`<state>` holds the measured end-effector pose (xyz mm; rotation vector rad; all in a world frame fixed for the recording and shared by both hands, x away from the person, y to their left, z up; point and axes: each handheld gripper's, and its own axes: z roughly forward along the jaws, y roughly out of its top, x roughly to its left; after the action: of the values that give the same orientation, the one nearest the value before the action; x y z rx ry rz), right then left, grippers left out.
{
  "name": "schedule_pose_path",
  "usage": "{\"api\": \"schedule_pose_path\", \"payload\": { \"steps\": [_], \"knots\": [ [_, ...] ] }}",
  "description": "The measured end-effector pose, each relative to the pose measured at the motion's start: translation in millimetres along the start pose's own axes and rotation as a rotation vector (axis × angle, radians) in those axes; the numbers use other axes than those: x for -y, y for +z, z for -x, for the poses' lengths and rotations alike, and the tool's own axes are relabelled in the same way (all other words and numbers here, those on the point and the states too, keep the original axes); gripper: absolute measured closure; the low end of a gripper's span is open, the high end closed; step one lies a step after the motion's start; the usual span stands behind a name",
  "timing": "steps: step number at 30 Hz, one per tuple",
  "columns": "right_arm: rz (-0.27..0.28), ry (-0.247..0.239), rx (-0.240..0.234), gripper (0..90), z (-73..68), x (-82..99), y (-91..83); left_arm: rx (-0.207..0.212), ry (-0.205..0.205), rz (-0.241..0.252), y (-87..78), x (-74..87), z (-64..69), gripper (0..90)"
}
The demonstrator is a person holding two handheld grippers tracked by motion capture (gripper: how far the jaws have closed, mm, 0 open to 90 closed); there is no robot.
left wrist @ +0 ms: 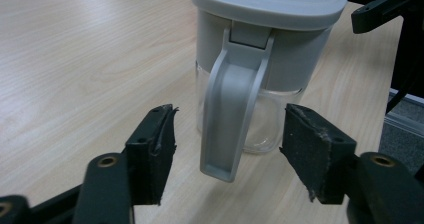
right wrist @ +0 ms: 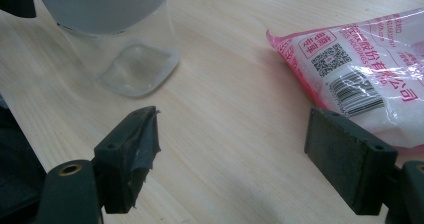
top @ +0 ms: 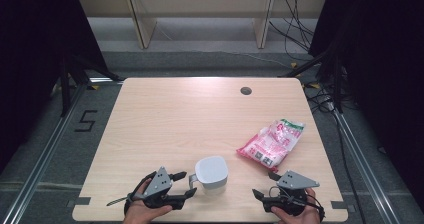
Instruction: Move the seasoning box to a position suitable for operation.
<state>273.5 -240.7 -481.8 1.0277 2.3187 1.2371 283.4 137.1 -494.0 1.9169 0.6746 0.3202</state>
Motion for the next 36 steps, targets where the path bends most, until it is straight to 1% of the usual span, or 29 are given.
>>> {"api": "schedule_pose_path", "payload": {
  "steps": [3,4,5,6,7,8,9,10,11,12,13,14,16,17,19,20,21,22,23,25,26,27,28,30,31,32,33,35,36],
  "knots": [
    [-0.002,-0.011,0.015,24.5,-0.6,-0.4,-0.8,-0.007,0.009,-0.008,1.1,-1.6,-0.4,45.2],
    [-0.002,-0.015,0.014,25.8,-0.4,-0.3,-0.7,-0.009,0.034,-0.023,1.5,-2.3,-2.5,46.1],
    [0.001,-0.015,0.015,27.0,-0.7,-0.2,-0.5,0.002,0.014,-0.004,3.4,-2.6,-0.4,47.7],
    [0.001,-0.008,0.005,27.0,-1.1,-0.5,-0.4,-0.003,0.025,-0.012,3.7,-3.0,-0.6,49.6],
    [0.001,-0.008,0.005,27.0,-1.1,-0.5,-0.4,-0.003,0.025,-0.012,3.7,-3.0,-0.6,51.0],
    [-0.001,-0.014,0.007,27.0,-1.0,-0.4,-0.2,0.005,0.035,-0.013,5.5,-3.1,-1.6,53.2],
    [-0.002,-0.013,0.007,27.0,-1.0,-0.3,-0.2,0.0,0.037,-0.016,5.9,-3.2,-1.6,54.7],
    [-0.003,-0.013,0.008,27.0,-1.0,-0.3,-0.5,0.009,0.042,-0.015,6.9,-3.5,-3.1,55.6],
    [-0.003,-0.013,0.008,27.0,-1.0,-0.3,-0.5,0.009,0.042,-0.015,6.9,-3.5,-3.1,56.0],
    [-0.004,-0.006,-0.012,27.0,-1.3,-0.7,-0.1,0.02,0.038,-0.009,7.9,-4.7,-4.7,57.0],
    [-0.004,-0.006,-0.012,27.0,-1.3,-0.7,-0.1,0.02,0.038,-0.009,7.9,-4.7,-4.7,58.5],
    [-0.009,-0.015,0.005,26.9,-0.9,-0.3,0.0,0.023,0.043,-0.002,8.3,-6.2,-4.8,61.1],
    [-0.009,-0.014,0.004,26.9,-1.2,-0.3,-0.2,0.029,0.067,-0.012,7.8,-7.7,-4.7,65.0],
    [-0.005,-0.017,0.005,26.9,-1.0,-0.5,-0.3,0.028,0.079,-0.01,8.2,-8.0,-3.8,66.7],
    [-0.001,-0.024,0.009,26.9,-0.5,-0.5,0.0,0.02,0.084,-0.014,7.9,-8.1,-2.8,67.4],
    [-0.008,-0.021,0.002,26.9,-0.9,-0.3,-0.1,0.03,0.094,-0.018,7.4,-7.9,-2.2,67.5],
    [-0.002,-0.031,0.01,27.0,-0.7,-0.3,-0.3,0.031,0.098,-0.02,7.0,-7.8,-2.1,67.5],
    [-0.002,-0.031,0.01,27.0,-0.7,-0.3,-0.3,0.031,0.098,-0.02,7.0,-7.8,-2.1,67.6],
    [-0.001,-0.022,0.005,27.0,-1.7,-0.3,-0.2,0.035,0.086,-0.016,6.4,-7.5,-0.5,67.6],
    [0.0,-0.026,0.002,27.0,-1.4,-0.6,0.0,0.041,0.085,-0.012,6.4,-7.3,-1.2,67.6],
    [-0.002,-0.03,0.005,27.0,-1.3,-0.3,0.0,0.04,0.082,-0.02,6.0,-8.2,-1.9,67.6],
    [0.003,-0.034,-0.008,27.0,-0.8,-0.4,0.8,0.033,0.098,-0.025,6.2,-9.4,-3.4,67.8],
    [0.0,-0.024,0.004,27.0,-1.4,-0.6,-0.2,0.036,0.102,-0.03,7.0,-10.1,-5.0,67.9],
    [0.001,-0.029,0.003,27.0,-1.0,-0.7,0.3,0.036,0.098,-0.026,8.0,-10.6,-5.5,68.0],
    [-0.006,-0.024,0.002,27.0,-1.0,-0.6,0.3,0.035,0.105,-0.029,9.0,-11.7,-8.2,68.0],
    [0.003,-0.039,-0.004,27.0,-0.7,-0.3,1.4,0.031,0.103,-0.023,10.6,-13.6,-9.8,68.0],
    [0.0,-0.04,-0.002,27.0,-0.6,-0.4,1.3,0.025,0.115,-0.027,11.3,-15.1,-11.6,68.1],
    [0.002,-0.035,-0.005,27.0,-0.7,-0.6,1.4,0.03,0.11,-0.019,13.2,-16.2,-12.4,68.1],
    [-0.018,-0.01,0.005,27.0,-1.7,-0.1,0.4,0.015,0.109,-0.018,16.2,-18.3,-14.7,68.1]
  ]
}}
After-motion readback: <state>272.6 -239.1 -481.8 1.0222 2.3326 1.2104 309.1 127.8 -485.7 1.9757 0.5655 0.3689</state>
